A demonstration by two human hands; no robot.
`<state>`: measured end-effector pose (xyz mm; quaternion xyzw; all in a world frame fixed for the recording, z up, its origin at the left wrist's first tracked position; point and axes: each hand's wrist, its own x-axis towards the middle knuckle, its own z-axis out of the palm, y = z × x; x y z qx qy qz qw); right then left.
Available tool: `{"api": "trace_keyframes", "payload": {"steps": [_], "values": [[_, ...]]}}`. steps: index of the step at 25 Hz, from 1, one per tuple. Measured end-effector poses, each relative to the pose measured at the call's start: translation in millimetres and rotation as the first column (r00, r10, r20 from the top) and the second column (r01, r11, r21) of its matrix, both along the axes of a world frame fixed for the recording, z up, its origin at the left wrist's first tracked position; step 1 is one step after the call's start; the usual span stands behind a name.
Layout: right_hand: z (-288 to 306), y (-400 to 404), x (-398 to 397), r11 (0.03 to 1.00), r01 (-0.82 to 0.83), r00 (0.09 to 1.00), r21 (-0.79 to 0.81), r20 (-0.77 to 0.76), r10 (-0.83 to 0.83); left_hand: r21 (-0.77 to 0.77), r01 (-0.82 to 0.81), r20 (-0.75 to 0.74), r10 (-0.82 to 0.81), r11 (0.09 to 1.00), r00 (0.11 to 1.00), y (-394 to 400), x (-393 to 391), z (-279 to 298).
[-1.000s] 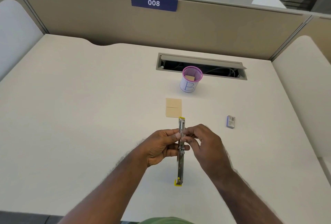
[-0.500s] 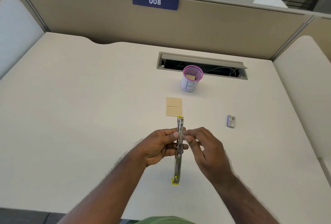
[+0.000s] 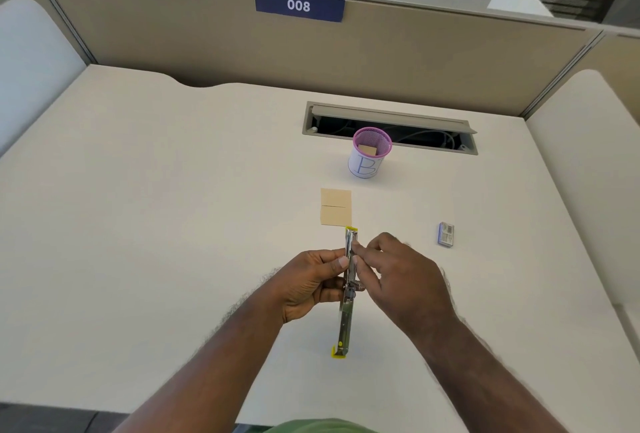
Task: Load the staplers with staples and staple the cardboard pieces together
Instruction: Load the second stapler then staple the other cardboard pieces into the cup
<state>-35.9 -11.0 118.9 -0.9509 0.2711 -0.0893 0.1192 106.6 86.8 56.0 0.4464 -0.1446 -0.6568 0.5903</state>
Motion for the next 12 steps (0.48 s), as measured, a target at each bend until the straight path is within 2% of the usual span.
{"api": "trace_keyframes", "payload": {"steps": [6, 12], "values": [[4, -5, -3, 0.994, -0.090, 0.980, 0.070, -0.172, 0.101, 0.027, -0.012, -0.012, 0.013, 1.000, 1.000, 3, -1, -2], [6, -11, -5, 0.981, -0.165, 0.957, 0.100, -0.225, 0.184, 0.032, -0.027, -0.028, 0.028, 0.999, 0.999, 3, 0, 0]]}}
